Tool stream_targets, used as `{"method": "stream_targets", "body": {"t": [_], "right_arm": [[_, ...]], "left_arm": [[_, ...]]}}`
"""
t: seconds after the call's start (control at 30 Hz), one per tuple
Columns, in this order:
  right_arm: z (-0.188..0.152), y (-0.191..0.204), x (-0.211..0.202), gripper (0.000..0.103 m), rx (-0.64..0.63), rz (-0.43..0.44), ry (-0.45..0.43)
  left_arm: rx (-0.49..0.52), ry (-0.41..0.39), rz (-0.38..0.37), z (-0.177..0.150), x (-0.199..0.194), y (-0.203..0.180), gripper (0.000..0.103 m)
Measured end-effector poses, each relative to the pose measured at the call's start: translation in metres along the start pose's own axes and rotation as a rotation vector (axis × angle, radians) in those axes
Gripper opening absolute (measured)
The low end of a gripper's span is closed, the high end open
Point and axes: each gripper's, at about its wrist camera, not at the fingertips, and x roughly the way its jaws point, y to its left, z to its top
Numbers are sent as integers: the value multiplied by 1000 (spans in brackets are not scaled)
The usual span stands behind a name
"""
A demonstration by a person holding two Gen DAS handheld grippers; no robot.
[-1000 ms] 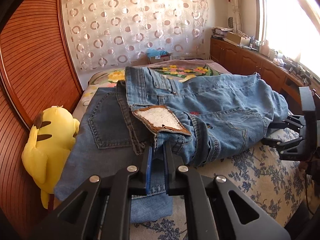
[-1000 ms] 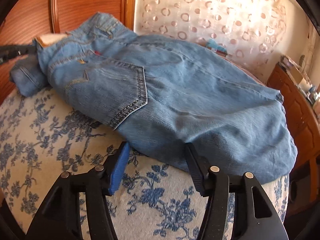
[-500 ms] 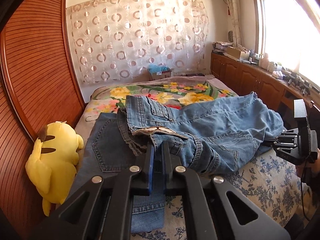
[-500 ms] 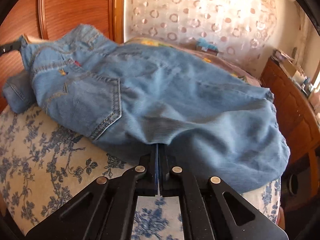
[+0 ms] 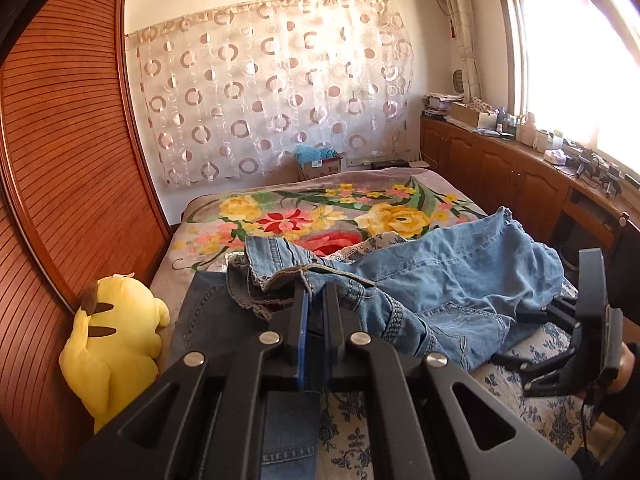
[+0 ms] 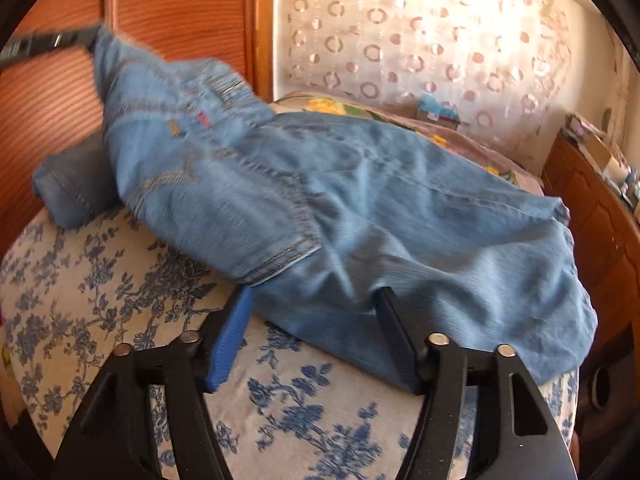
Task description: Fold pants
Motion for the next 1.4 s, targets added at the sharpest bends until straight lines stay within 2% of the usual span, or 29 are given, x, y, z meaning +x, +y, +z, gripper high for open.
{"method": "stream_targets", "body": {"t": [0.2,0.27,0.33,0.37,0.4,0.47,0.5,0.8,1.07,1.33,1.4], "right_arm": [[8,10,33,76,-43,-67,82],[10,9,35,76,-39,-78,77],[12,5,38,67,-28,-83,91],[13,1,38,53,-12,-89,94],[13,-3,38,34,5,-98,98],[15,-8,32,13,16,-72,85],[15,-9,26,8,13,-72,69],[9,-8,-36,4,-13,-66,-6],[-24,12,-93,0,-28,-32,-41],[-55,15,-85,2,18,-1,10],[-57,15,-82,10,27,11,12]], "left_arm": [[-4,-7,3,4,1,-3,1],[-5,-10,2,3,0,-3,1],[-4,-8,2,3,0,-3,1],[-5,-8,1,3,-1,-3,1],[-5,-7,0,1,-1,-3,1],[-6,-7,0,-2,-4,-2,1],[-10,-8,-2,-5,-6,-1,1],[-56,-32,-39,-48,-52,11,1],[-78,-37,-92,-93,-89,2,1],[-47,45,-84,-122,-75,-10,2],[-43,64,-75,-127,-72,-9,4]]}}
